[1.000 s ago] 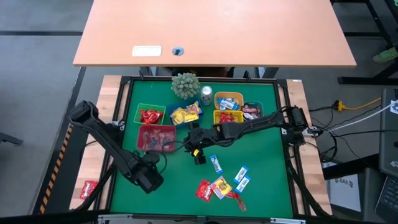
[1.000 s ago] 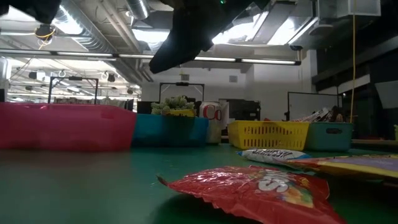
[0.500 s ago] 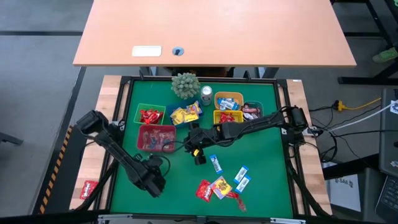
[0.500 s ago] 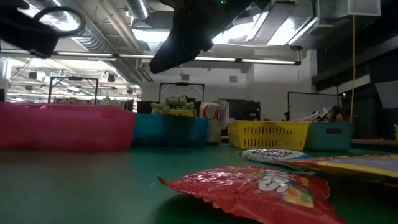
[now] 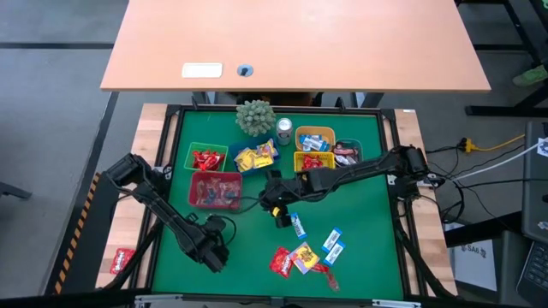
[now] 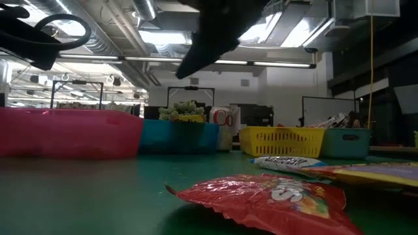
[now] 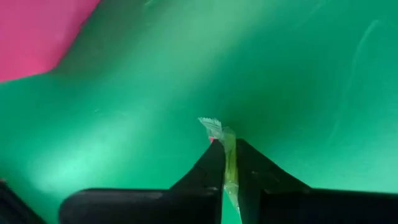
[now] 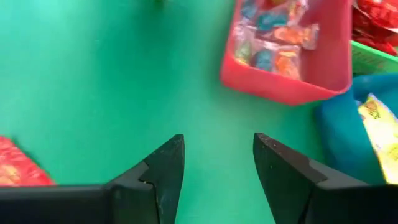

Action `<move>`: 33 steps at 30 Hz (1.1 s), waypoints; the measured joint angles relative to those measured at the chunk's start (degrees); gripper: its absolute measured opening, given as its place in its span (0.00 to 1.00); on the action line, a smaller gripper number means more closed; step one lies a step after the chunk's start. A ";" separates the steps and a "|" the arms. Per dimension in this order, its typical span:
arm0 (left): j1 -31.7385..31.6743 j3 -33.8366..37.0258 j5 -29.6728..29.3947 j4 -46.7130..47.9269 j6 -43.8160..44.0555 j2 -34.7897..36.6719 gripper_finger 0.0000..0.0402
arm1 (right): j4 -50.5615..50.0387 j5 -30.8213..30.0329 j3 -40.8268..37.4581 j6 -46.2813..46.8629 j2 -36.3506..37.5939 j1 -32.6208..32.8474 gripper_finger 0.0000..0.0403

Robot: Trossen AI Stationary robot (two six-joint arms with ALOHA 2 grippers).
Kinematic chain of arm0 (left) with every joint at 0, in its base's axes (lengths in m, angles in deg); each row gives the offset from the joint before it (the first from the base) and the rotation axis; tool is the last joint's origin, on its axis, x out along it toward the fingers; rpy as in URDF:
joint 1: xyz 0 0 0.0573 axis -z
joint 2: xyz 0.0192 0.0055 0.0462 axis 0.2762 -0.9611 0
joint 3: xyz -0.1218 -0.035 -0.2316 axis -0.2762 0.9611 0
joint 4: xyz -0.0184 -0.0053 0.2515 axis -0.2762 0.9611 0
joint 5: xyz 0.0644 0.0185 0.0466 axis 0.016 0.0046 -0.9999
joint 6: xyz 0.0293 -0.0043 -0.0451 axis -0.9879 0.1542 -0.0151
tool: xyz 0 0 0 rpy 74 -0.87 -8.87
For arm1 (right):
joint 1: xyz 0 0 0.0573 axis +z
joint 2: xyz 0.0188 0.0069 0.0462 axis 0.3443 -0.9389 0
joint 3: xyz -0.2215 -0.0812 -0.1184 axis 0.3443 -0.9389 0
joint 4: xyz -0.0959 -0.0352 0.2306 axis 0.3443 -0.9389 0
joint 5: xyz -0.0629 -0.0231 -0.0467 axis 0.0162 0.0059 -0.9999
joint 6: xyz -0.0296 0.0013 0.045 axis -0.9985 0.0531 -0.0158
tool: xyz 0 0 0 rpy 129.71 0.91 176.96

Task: Sort candy
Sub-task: Put the transparent green candy pack into the red bin

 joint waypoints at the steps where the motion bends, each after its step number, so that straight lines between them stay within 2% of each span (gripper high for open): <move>1: -0.11 0.00 0.01 -0.51 -0.02 0.03 0.02 | -0.48 0.06 0.00 0.11 0.33 0.50 0.47; 7: -2.84 0.00 0.92 -3.46 -6.18 3.65 0.01 | -7.58 -0.46 0.00 3.19 2.90 3.40 0.47; 10: -5.48 0.00 -1.05 -3.82 -10.71 7.57 0.01 | -9.63 -0.49 0.00 5.48 3.68 4.80 0.47; 16: -11.77 0.00 -9.02 -3.06 -22.74 17.72 0.00 | -16.32 -0.52 0.00 14.17 4.44 6.76 0.47; 22: -18.45 -0.02 -18.28 -2.85 -32.35 25.68 0.00 | -27.19 -1.29 0.00 24.70 4.57 7.19 0.47; 26: -21.71 -0.02 -19.57 -1.16 -38.80 26.95 0.00 | -31.03 -1.90 0.00 31.76 4.57 7.19 0.47; 33: -24.06 -0.02 -18.97 2.91 -46.70 26.47 0.02 | -30.07 -1.90 -1.48 41.31 4.57 7.19 0.47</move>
